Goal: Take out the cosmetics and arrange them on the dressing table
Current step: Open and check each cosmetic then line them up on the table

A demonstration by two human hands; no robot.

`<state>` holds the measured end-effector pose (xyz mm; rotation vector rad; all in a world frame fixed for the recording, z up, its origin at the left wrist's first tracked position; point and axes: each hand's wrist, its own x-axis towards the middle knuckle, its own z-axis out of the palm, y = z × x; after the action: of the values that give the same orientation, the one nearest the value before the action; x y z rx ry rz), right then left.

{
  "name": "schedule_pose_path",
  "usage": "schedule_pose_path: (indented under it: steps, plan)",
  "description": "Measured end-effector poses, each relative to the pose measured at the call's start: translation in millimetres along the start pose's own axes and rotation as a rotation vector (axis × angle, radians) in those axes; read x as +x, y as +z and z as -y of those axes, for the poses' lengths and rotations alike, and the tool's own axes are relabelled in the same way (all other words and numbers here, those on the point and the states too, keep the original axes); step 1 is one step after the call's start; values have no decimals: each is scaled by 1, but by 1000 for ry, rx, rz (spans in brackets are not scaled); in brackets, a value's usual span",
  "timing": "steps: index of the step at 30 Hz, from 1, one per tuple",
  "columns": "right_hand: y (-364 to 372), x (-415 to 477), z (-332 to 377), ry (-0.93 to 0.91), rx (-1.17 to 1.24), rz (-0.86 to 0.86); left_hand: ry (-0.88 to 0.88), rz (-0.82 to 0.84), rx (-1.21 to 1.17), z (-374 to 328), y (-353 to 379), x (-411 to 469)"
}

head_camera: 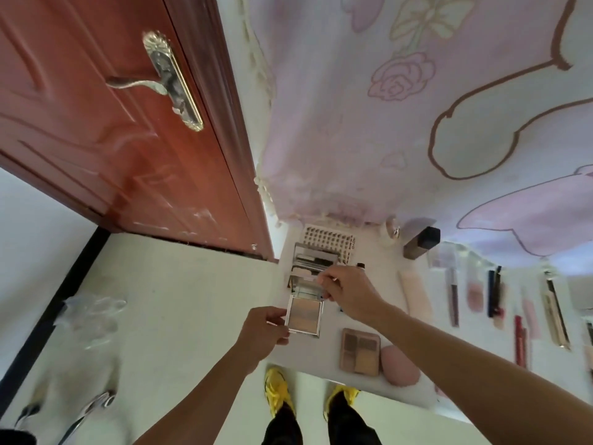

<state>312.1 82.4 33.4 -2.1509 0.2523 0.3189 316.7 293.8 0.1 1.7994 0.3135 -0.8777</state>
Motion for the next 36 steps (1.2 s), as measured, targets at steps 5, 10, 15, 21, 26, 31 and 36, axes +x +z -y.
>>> schedule_pose_path:
  steps: [5,10,15,21,26,31,36]
  plan:
    - [36,6,-18,55,-12,72,-75,-22,145,30,6,3]
    - [56,8,-27,88,-10,73,-48,-25,288,37,6,4]
    - [62,10,-27,128,-2,39,-8,-35,383,36,6,10]
    - [61,8,-25,180,-31,-2,29,20,442,36,9,14]
    - [58,6,-20,253,-37,28,47,46,491,37,4,18]
    - [45,-1,-19,286,-16,-23,126,-38,557,35,-2,19]
    - [16,-18,-36,331,-121,-130,287,-36,568,19,4,12]
